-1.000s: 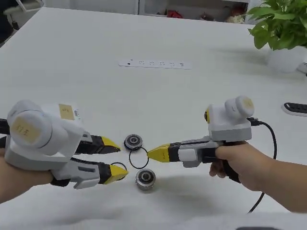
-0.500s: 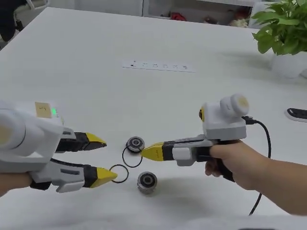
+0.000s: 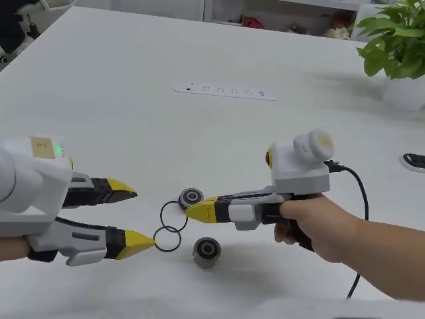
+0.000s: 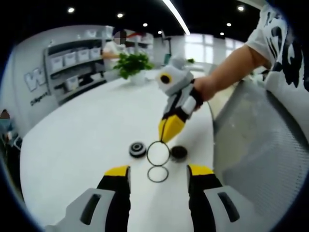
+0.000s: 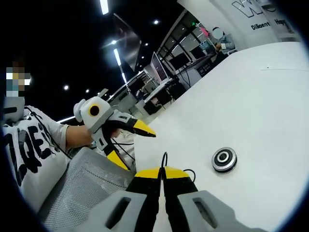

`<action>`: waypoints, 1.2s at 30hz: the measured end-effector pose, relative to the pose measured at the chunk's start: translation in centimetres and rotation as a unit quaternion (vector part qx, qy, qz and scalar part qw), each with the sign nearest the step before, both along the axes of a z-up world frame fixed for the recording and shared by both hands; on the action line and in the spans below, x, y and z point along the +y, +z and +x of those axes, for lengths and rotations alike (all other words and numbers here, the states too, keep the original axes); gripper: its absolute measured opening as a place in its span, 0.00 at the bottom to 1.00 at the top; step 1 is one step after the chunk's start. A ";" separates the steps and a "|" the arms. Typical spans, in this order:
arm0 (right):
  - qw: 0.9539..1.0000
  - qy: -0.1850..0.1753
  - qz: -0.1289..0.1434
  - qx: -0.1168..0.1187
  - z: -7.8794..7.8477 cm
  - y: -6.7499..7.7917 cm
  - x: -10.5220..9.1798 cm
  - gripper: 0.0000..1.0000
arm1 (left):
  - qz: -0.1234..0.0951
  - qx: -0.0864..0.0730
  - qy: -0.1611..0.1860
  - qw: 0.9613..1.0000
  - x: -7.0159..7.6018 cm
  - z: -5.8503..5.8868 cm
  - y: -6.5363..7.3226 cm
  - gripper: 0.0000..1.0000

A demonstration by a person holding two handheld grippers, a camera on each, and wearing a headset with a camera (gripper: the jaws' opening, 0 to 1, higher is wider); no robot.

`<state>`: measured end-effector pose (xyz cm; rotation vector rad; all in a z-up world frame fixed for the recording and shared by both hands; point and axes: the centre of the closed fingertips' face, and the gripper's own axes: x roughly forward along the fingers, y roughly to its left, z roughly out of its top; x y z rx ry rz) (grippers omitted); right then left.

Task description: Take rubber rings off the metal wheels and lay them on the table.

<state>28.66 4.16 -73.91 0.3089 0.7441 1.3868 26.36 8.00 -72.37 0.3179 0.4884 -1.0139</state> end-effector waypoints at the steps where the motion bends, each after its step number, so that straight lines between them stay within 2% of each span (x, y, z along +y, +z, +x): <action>1: 1.000 0.001 0.000 0.001 0.0 -0.1 0.1 0.00 | 0.000 0.000 0.001 1.000 0.1 0.0 0.0 0.48; 16: 1.000 0.013 -0.020 0.014 -0.5 -2.0 1.2 0.00 | 0.000 0.000 0.013 1.000 0.9 -0.1 -0.1 0.49; 36: 0.998 0.011 -0.048 0.028 -0.4 -4.3 1.4 0.00 | 0.003 0.006 0.020 1.000 1.6 -0.4 -0.2 0.49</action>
